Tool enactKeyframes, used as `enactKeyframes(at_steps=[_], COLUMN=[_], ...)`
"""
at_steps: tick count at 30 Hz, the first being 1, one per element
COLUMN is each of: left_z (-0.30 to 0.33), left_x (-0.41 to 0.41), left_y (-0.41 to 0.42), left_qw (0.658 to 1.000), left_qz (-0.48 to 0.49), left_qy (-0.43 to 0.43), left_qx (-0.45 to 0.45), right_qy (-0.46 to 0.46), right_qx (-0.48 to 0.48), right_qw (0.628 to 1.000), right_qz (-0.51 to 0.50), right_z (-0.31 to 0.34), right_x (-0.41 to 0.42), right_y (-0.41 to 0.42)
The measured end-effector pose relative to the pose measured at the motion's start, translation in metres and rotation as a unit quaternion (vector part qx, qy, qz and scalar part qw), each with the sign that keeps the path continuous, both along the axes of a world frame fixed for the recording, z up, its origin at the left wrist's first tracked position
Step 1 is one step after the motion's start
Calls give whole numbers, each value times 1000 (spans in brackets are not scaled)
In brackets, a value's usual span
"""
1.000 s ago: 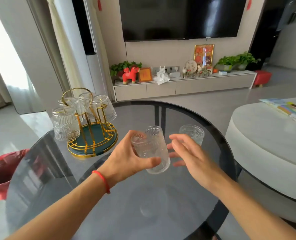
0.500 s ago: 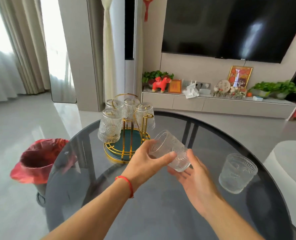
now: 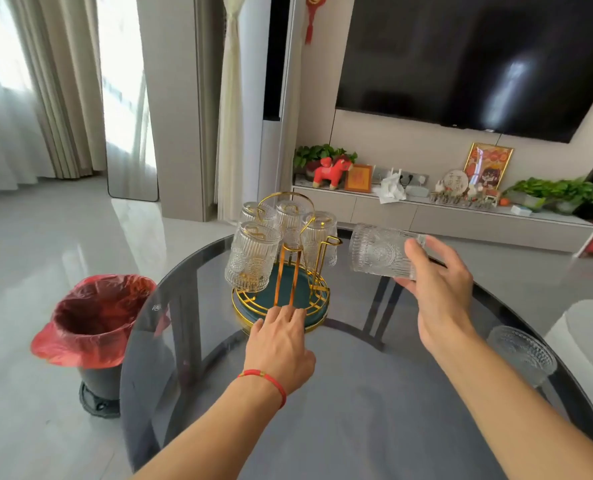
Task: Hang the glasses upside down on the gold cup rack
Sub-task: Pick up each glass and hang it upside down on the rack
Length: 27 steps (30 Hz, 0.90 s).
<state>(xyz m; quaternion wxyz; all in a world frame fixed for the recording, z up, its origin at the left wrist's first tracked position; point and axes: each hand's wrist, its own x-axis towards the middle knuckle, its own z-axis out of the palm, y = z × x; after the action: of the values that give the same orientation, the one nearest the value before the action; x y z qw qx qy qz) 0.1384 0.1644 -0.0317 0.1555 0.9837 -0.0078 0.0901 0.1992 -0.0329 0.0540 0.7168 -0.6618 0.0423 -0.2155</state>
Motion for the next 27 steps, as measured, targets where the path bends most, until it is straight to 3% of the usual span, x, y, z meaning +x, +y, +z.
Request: enactKeyframes(at_steps=[10,15,21,27], left_z=[2,3,-1,-2], left_x=[-1,0,1,4], left_y=[1,1,1,2], left_qw=[1000,1000,1000,1000], left_qz=[-5,0,-5,-10], left_qy=[21,17,17,21], left_qx=[10,4,8,12], right_qy=[5,-34,-41,-38], right_qx=[-211,-337,-515,-559], right_qw=[977,939,850,820], right_qz=[39,65,108,115], right_z=[35,46,39,22], right_x=[20,27,36,39], right_y=[27,51,86,87])
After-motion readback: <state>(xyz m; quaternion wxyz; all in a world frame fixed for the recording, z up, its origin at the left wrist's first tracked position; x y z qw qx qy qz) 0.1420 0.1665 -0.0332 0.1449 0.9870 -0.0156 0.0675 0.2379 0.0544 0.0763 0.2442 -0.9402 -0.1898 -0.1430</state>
